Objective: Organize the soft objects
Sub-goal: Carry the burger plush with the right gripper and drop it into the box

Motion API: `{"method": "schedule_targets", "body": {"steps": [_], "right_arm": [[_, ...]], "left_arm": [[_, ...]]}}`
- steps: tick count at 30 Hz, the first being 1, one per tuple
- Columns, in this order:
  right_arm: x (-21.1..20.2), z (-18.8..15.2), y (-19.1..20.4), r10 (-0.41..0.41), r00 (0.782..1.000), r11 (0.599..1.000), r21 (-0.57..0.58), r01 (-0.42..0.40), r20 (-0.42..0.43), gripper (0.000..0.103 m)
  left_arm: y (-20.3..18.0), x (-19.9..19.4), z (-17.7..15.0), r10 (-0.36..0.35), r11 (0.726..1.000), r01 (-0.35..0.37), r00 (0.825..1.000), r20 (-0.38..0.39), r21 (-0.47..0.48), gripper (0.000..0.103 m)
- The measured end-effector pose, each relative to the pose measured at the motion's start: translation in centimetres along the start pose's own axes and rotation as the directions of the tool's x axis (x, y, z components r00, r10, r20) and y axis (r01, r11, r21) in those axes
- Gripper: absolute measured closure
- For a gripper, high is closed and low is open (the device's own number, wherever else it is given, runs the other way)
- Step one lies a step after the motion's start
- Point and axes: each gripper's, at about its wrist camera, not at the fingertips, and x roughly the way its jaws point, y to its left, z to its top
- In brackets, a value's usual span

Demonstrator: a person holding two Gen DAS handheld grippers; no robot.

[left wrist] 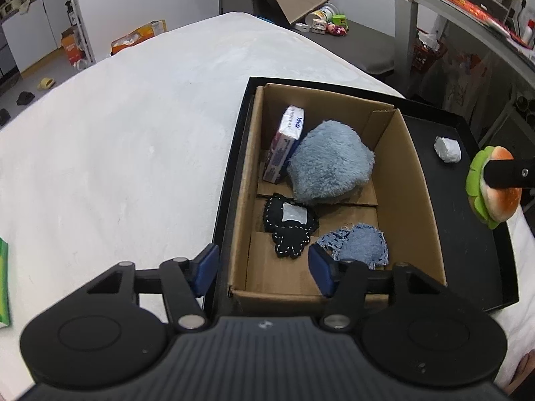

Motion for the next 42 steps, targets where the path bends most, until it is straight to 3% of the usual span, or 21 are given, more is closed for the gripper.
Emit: {"method": "schedule_targets", "body": {"steps": [8, 21, 24, 29, 42], "right_arm": [[0.6, 0.5, 2.4, 0.020, 1.000, 0.999, -0.035, -0.020, 0.000, 0.068], [2.2, 1.7, 5.9, 0.011, 1.000, 0.995, -0.096, -0.011, 0.003, 0.064], [2.2, 2.1, 6.6, 0.012, 1.000, 0.994, -0.109, -0.009, 0.022, 0.051], [2.1, 2.5, 6.7, -0.004, 0.999, 0.995, -0.102, 0.009, 0.044, 0.041], [1.7, 2.2, 4.8, -0.040, 0.997, 0.997, -0.062, 0.044, 0.060, 0.029]], "left_arm": [[1.4, 0.9, -0.1, -0.040, 0.998, 0.039, 0.999, -0.018, -0.045, 0.068], [2.7, 2.1, -0.2, -0.038, 0.996, 0.034, 0.999, -0.038, -0.085, 0.090], [2.9, 2.1, -0.2, -0.040, 0.995, 0.036, 0.998, -0.039, -0.089, 0.091], [2.7, 2.1, -0.2, -0.037, 0.996, 0.035, 0.999, -0.033, -0.079, 0.091], [2.7, 1.6, -0.2, -0.036, 0.996, 0.033, 0.999, -0.032, -0.085, 0.091]]}}
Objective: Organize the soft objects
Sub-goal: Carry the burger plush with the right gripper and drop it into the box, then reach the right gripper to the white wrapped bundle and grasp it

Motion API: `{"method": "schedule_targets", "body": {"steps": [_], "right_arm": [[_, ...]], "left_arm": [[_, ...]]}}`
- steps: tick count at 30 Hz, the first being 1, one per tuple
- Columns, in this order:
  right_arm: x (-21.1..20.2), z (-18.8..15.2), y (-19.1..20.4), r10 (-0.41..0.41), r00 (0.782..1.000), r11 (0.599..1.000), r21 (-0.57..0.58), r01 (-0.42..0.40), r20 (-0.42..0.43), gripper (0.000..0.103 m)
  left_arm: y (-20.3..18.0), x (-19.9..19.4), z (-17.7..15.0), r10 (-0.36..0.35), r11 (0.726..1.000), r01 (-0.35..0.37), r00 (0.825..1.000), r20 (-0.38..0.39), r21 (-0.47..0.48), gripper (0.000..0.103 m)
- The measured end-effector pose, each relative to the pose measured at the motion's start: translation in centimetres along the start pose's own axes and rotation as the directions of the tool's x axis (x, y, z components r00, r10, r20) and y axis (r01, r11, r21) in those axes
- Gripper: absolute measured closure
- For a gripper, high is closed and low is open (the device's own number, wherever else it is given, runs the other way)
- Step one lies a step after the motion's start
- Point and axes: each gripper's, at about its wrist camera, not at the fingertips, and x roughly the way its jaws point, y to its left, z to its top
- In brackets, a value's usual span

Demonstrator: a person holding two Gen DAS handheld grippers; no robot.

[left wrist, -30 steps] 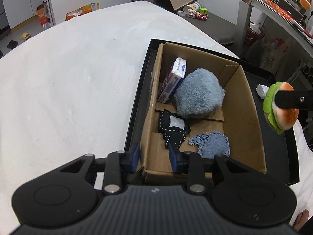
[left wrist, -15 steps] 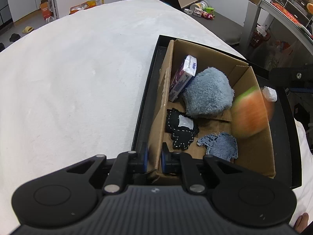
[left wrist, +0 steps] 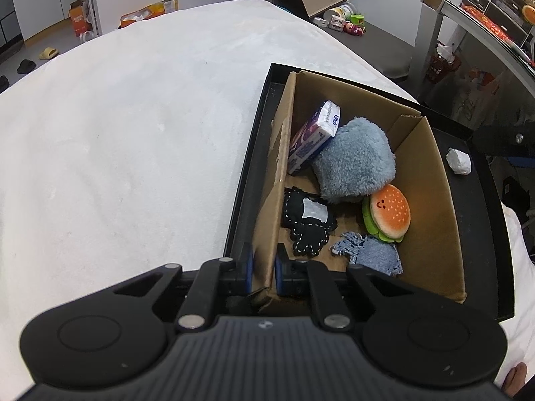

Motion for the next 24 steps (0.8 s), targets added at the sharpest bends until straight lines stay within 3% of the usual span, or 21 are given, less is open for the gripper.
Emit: {"method": "schedule_targets", "body": {"steps": [13, 19, 24], "right_arm": [[1.2, 0.4, -4.4, -0.015, 1.000, 0.999, 0.036, 0.015, 0.008, 0.027], [2.1, 0.4, -6.3, -0.007, 1.000, 0.999, 0.047, 0.007, 0.008, 0.026], [2.9, 0.2, -8.3, -0.001, 1.000, 0.998, 0.060, 0.001, 0.001, 0.026]], "left_arm": [[-1.2, 0.3, 0.4, 0.040, 0.999, -0.039, 0.999, -0.023, 0.031, 0.085], [-2.1, 0.5, 0.9, 0.053, 0.997, -0.052, 0.998, -0.021, 0.050, 0.071], [-3.0, 0.7, 1.3, 0.077, 0.995, -0.076, 0.997, -0.009, 0.067, 0.052]]}}
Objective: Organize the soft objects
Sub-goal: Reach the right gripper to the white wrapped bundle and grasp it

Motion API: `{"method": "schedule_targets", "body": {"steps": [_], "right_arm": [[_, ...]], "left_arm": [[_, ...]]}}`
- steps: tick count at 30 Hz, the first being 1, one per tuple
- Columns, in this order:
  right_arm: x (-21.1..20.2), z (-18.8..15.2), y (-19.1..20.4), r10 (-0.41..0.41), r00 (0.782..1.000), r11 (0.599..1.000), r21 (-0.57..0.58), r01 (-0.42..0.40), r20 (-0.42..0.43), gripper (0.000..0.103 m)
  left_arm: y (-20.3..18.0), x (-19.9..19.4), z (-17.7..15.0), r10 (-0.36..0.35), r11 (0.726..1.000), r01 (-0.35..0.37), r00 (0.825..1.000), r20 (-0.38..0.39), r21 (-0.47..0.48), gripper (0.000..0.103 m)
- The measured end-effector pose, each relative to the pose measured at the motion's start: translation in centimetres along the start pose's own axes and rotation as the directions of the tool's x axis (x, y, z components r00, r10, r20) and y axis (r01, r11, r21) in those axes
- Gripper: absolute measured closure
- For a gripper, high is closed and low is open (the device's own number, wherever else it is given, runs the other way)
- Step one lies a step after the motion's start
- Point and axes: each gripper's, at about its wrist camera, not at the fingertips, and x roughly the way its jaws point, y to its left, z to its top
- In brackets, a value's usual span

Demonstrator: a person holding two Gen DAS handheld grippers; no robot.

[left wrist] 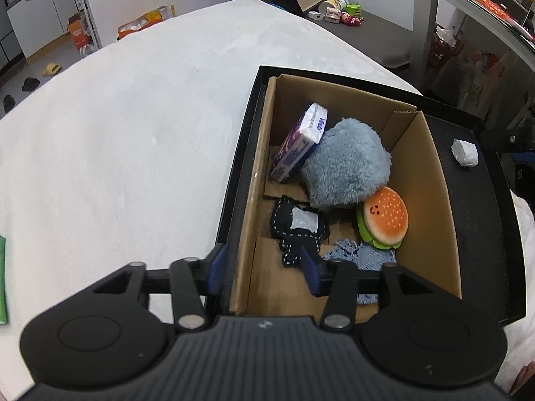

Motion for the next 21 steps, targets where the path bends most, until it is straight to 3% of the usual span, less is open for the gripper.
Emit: {"method": "schedule_targets", "body": {"steps": [12, 21], "right_arm": [[2.2, 0.4, -4.5, 0.018, 0.999, 0.998, 0.060, -0.017, -0.031, 0.023], [3.9, 0.5, -7.3, 0.022, 0.999, 0.995, 0.102, -0.017, -0.049, 0.020]], "left_arm": [[-3.0, 1.0, 1.0, 0.080, 0.995, -0.081, 0.997, 0.016, 0.060, 0.020], [-4.9, 2.1, 1.7, 0.135, 0.988, -0.135, 0.991, 0.005, 0.074, 0.015]]}}
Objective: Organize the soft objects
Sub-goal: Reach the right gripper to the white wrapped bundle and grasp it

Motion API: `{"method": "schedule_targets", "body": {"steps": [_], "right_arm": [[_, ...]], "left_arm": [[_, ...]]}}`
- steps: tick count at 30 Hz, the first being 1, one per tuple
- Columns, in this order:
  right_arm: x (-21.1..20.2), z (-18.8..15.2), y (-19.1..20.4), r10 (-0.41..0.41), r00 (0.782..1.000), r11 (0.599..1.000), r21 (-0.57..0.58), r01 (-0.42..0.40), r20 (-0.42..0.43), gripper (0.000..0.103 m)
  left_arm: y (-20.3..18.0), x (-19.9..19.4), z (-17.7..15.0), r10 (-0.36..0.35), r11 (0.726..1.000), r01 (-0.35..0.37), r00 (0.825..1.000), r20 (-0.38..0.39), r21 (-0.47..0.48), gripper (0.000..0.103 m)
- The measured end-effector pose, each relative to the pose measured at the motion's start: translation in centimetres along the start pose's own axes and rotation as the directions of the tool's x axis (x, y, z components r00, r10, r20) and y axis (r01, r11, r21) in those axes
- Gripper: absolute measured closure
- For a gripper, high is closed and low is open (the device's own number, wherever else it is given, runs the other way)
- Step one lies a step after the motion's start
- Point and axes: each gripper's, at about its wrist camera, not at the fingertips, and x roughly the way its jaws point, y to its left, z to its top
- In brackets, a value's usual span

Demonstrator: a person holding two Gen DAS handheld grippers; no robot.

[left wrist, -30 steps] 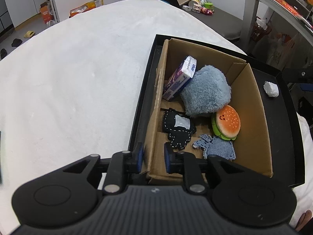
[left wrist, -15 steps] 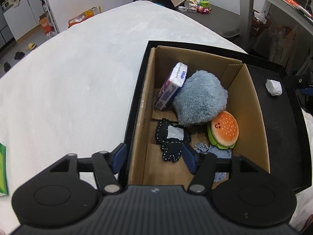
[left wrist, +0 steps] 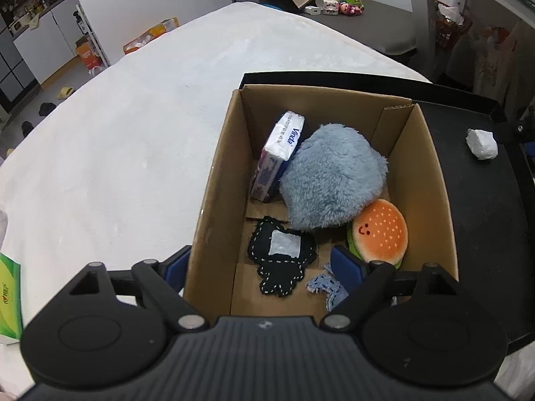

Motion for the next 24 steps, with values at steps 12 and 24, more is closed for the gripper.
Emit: {"method": "schedule_targets", "body": {"steps": [12, 24], "right_arm": [[4.1, 1.4, -2.2, -0.083, 0.996, 0.996, -0.029, 0.082, -0.016, 0.020], [6.3, 1.4, -2.6, -0.141, 0.990, 0.986, -0.088, 0.140, -0.012, 0.032]], "left_arm": [[-0.7, 1.3, 0.6, 0.055, 0.998, -0.055, 0.998, -0.022, -0.008, 0.015], [-1.3, 2.2, 1.0, 0.089, 0.996, -0.088, 0.995, -0.043, 0.013, 0.013]]}}
